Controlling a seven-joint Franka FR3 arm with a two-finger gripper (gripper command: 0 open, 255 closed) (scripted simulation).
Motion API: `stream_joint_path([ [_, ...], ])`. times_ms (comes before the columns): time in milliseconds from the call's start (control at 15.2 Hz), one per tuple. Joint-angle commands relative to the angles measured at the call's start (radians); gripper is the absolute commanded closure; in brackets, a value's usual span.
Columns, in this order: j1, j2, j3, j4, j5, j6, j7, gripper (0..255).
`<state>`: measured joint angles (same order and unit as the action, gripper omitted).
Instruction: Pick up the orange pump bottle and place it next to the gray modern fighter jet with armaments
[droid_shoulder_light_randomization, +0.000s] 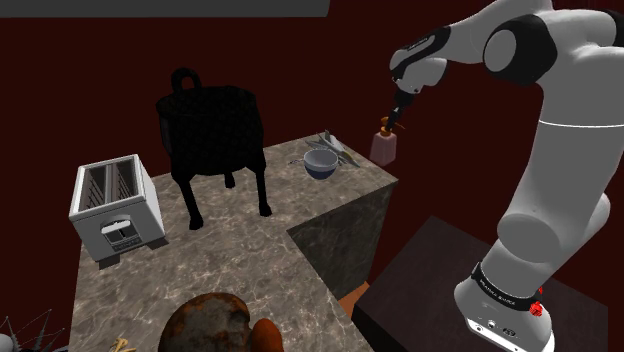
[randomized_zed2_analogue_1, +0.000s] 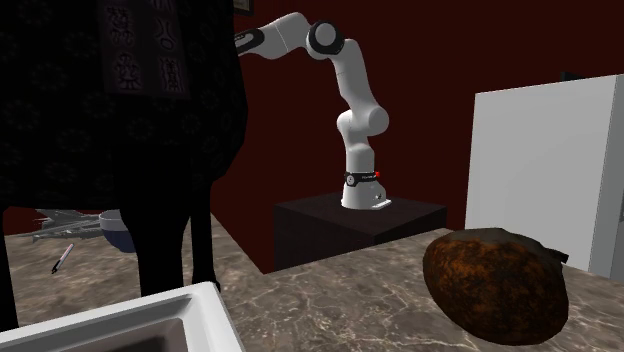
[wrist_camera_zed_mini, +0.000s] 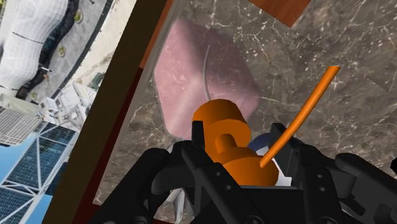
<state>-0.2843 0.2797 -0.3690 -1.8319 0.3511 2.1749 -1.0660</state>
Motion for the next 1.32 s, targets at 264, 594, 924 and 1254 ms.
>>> stream_joint_path([
  [264,-0.019,0.046,0.001,-0.047,0.026,0.053,-0.019,255],
  [594,-0.025,0.062,0.009,-0.058,0.038,0.079,-0.030,255],
  [924,-0.029,0.062,0.013,-0.058,0.036,0.079,-0.029,255],
  [1254,-0.041,0.075,0.012,-0.044,0.041,0.074,-0.043,0],
])
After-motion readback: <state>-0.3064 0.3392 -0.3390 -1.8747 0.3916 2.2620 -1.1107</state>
